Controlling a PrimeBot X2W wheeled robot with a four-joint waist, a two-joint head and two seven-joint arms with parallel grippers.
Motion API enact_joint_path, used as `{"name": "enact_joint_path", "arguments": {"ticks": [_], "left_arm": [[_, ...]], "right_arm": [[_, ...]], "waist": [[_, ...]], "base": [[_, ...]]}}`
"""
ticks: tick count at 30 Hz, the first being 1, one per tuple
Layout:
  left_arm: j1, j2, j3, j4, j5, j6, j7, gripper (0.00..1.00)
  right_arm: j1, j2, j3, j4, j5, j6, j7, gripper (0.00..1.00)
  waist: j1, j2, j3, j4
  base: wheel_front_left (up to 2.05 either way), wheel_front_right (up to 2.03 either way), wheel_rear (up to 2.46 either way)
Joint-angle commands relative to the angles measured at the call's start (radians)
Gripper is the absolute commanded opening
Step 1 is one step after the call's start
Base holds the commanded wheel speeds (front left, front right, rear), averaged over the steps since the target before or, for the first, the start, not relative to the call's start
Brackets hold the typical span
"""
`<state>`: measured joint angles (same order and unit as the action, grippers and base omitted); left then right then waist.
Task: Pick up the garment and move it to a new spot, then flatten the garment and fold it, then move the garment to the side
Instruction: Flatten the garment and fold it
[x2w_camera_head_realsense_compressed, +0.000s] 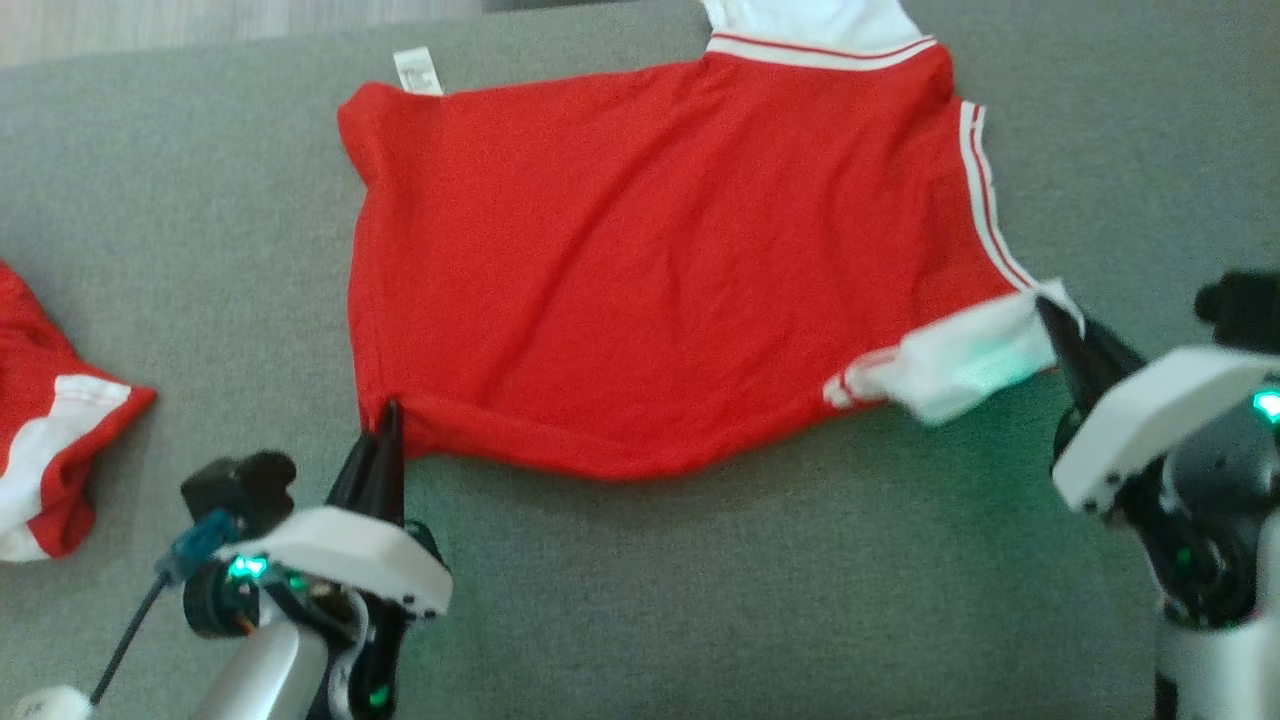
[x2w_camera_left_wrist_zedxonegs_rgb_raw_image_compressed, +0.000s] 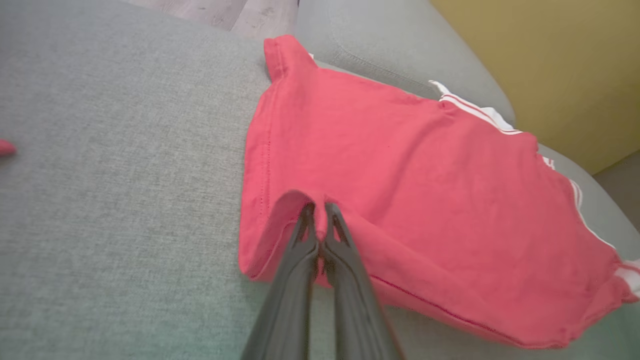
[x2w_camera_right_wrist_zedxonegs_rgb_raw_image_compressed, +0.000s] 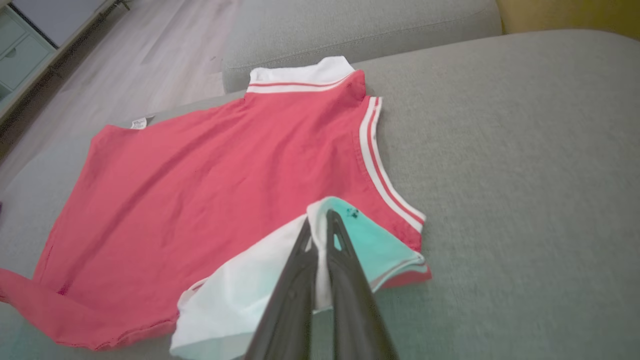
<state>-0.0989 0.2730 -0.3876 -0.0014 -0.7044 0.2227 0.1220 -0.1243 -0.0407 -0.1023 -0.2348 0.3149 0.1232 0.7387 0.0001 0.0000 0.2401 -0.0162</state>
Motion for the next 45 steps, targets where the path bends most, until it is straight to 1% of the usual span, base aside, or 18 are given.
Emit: {"name": "enact_joint_path", "arguments": {"ticks": [1, 8, 15, 16, 17, 18, 22, 25, 26, 29, 36, 41, 45], "left_arm": [[-0.073, 0.007, 0.037, 0.012, 0.009, -0.005, -0.005, 0.00], [-0.179, -0.023, 0.029, 0.143, 0.023, -0.026, -0.038, 0.00], [-0.241, -0.048, 0.024, 0.235, 0.028, -0.036, -0.067, 0.00], [-0.246, -0.051, 0.023, 0.244, 0.028, -0.038, -0.071, 0.09], [-0.250, -0.053, 0.021, 0.251, 0.027, -0.041, -0.074, 0.42], [-0.253, -0.056, 0.020, 0.257, 0.026, -0.045, -0.078, 1.00], [-0.258, -0.059, 0.020, 0.265, 0.034, -0.051, -0.115, 1.00], [-0.231, -0.047, 0.026, 0.250, 0.053, -0.043, -0.164, 1.00], [-0.219, -0.043, 0.027, 0.243, 0.057, -0.039, -0.174, 1.00], [-0.176, -0.030, 0.024, 0.221, 0.069, -0.026, -0.188, 1.00], [-0.121, -0.020, 0.001, 0.216, 0.079, -0.004, -0.167, 1.00], [-0.161, -0.014, -0.003, 0.285, 0.097, 0.002, -0.172, 1.00], [-0.192, -0.019, -0.014, 0.360, 0.099, 0.018, -0.130, 1.00]], "right_arm": [[-0.080, -0.010, 0.023, -0.019, -0.004, 0.008, -0.011, 0.00], [-0.201, -0.021, 0.037, 0.067, -0.010, 0.008, -0.038, 0.00], [-0.290, -0.032, 0.052, 0.153, -0.009, 0.008, -0.107, 0.00], [-0.296, -0.036, 0.062, 0.163, -0.003, 0.008, -0.115, 0.08], [-0.305, -0.038, 0.067, 0.167, 0.002, 0.008, -0.136, 0.71], [-0.316, -0.038, 0.067, 0.171, 0.006, 0.008, -0.166, 1.00], [-0.342, -0.047, 0.081, 0.193, 0.024, 0.008, -0.269, 1.00], [-0.336, -0.054, 0.078, 0.203, 0.038, 0.008, -0.354, 1.00], [-0.329, -0.055, 0.075, 0.202, 0.041, 0.008, -0.367, 1.00], [-0.296, -0.058, 0.063, 0.195, 0.043, 0.008, -0.381, 1.00], [-0.204, -0.042, 0.015, 0.168, 0.030, 0.008, -0.379, 1.00], [-0.176, -0.029, 0.003, 0.165, 0.018, 0.008, -0.376, 1.00], [-0.167, -0.021, 0.006, 0.169, 0.020, 0.008, -0.373, 1.00]], "waist": [[-0.0001, 0.0000, 0.031, 0.008], [-0.0001, 0.0000, 0.081, 0.019], [-0.0001, 0.0000, 0.111, 0.034], [-0.0001, 0.0000, 0.113, 0.036], [-0.0001, 0.0000, 0.114, 0.039], [-0.0001, 0.0000, 0.116, 0.041], [-0.0001, 0.0000, 0.107, 0.050], [-0.0001, 0.0000, 0.079, 0.054], [-0.0001, 0.0000, 0.072, 0.054], [-0.0001, 0.0000, 0.056, 0.052], [-0.0001, 0.0000, 0.043, 0.039], [-0.0001, 0.0000, 0.055, 0.020], [-0.0001, 0.0000, 0.065, 0.004]], "base": [[0.00, 0.00, 0.00], [0.00, 0.00, 0.00], [0.00, 0.00, 0.00], [0.00, 0.00, 0.00], [0.00, 0.00, 0.00], [0.00, 0.00, 0.00], [0.00, 0.00, 0.00], [0.00, 0.00, 0.00], [0.00, 0.00, 0.00], [0.00, 0.00, 0.00], [0.00, 0.00, 0.00], [0.00, 0.00, 0.00], [0.00, 0.00, 0.00]]}}
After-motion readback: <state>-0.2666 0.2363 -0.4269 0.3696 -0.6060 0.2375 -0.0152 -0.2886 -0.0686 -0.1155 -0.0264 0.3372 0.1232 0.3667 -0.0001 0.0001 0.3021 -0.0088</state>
